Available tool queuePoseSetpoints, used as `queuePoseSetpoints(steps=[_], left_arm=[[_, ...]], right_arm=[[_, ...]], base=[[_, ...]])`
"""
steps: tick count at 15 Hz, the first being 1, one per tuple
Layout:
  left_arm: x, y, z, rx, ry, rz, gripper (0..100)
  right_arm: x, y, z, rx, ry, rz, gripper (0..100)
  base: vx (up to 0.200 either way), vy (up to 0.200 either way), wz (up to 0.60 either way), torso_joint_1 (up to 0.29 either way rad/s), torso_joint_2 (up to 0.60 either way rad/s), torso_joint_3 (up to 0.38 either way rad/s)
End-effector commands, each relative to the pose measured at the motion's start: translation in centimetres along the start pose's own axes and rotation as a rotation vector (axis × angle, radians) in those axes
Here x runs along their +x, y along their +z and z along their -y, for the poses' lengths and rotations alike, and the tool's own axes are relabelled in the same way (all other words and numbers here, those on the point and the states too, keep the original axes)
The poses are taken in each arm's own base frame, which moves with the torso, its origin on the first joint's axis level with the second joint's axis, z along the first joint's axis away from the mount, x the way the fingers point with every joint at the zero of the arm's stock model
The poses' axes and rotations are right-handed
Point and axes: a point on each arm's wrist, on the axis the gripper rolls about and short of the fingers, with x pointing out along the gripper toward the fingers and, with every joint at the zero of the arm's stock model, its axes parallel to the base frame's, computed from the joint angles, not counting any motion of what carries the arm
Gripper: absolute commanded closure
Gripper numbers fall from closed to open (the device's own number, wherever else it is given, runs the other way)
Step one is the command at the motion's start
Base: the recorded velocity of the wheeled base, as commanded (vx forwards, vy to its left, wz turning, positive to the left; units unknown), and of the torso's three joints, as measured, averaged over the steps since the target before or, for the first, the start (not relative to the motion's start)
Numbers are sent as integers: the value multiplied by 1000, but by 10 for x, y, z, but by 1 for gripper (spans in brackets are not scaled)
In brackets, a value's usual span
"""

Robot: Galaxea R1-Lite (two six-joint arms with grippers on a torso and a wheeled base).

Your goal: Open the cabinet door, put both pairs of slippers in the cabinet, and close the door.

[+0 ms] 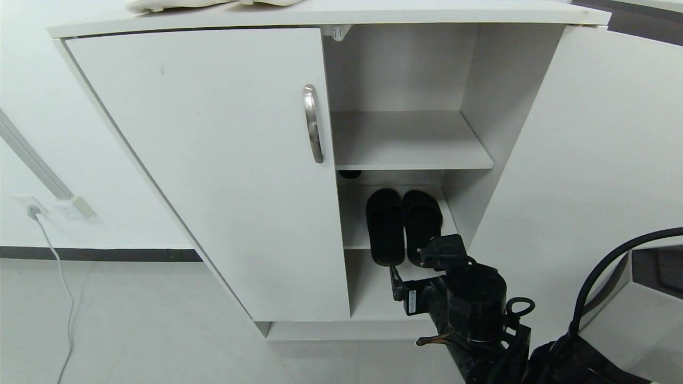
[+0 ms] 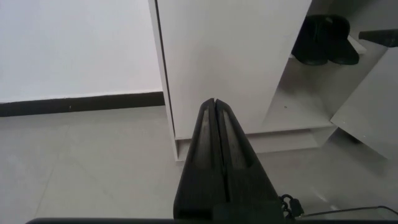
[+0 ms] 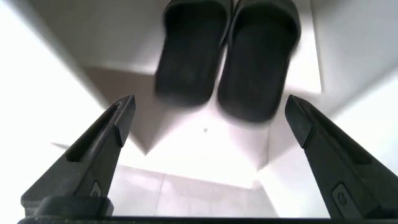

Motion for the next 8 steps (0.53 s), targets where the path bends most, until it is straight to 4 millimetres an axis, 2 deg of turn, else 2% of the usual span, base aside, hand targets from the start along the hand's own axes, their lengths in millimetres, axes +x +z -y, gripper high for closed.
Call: queuePoseSetpoints(steps=[1,8], left_arm=[[0,0,0,-2,3,0,100],[0,0,0,0,0,2,100]], right_arm=[[2,-4,0,-7,-4,-9,0],[2,-1,1,10,-2,17,0]], base=[[0,0,0,0,0,0],[0,0,0,0,0,0]])
